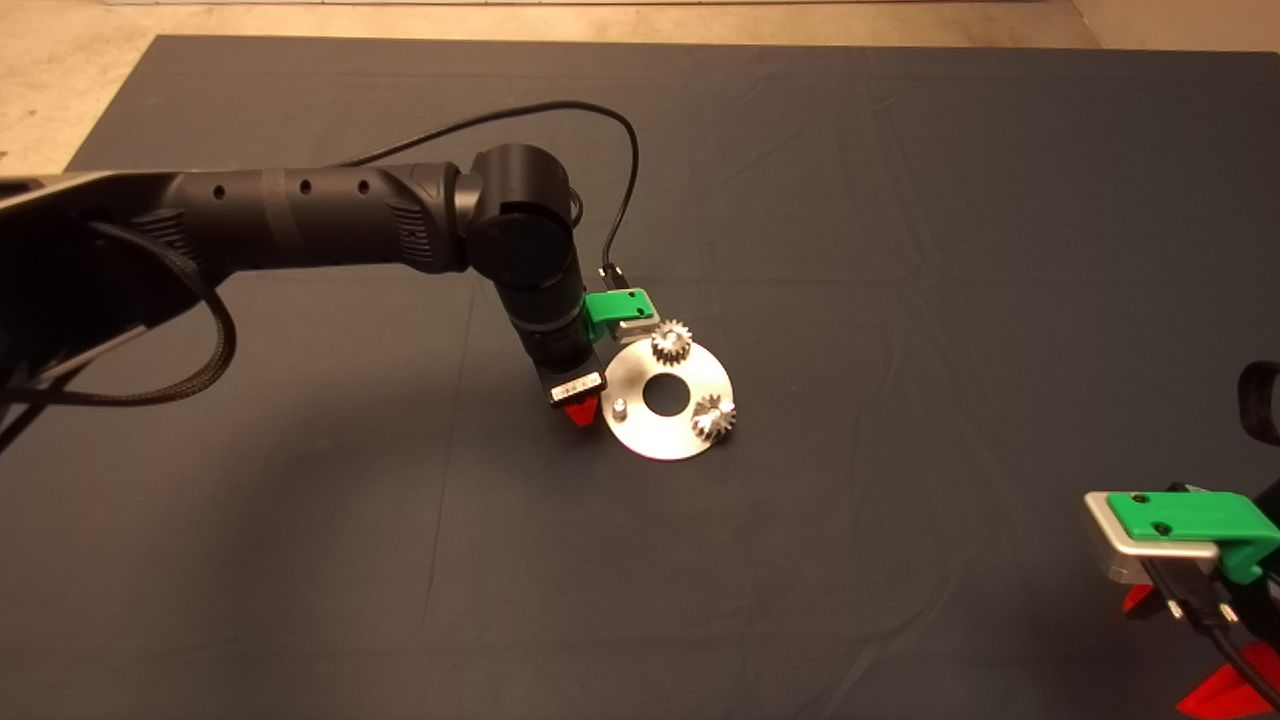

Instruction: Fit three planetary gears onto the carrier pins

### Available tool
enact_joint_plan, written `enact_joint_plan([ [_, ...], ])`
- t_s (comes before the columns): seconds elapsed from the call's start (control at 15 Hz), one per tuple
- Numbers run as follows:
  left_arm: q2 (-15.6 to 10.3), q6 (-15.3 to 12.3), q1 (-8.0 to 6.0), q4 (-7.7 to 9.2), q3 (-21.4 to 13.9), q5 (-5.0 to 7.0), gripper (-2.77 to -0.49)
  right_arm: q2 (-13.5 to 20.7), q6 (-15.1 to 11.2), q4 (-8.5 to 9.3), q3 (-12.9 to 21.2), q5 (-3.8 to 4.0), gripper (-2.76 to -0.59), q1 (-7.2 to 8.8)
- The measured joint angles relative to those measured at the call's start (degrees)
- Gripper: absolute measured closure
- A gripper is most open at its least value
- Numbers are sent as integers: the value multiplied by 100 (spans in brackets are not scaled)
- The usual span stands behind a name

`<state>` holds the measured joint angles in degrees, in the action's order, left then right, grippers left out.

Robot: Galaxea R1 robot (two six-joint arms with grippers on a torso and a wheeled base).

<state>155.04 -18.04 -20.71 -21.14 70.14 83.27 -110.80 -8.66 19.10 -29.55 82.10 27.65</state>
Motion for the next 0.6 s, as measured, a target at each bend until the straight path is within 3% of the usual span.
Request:
enact_joint_plan([
  [0.6, -361, 38, 57, -20, -254, -389, -219, -4, 0, 1, -2, 4, -148, 0],
])
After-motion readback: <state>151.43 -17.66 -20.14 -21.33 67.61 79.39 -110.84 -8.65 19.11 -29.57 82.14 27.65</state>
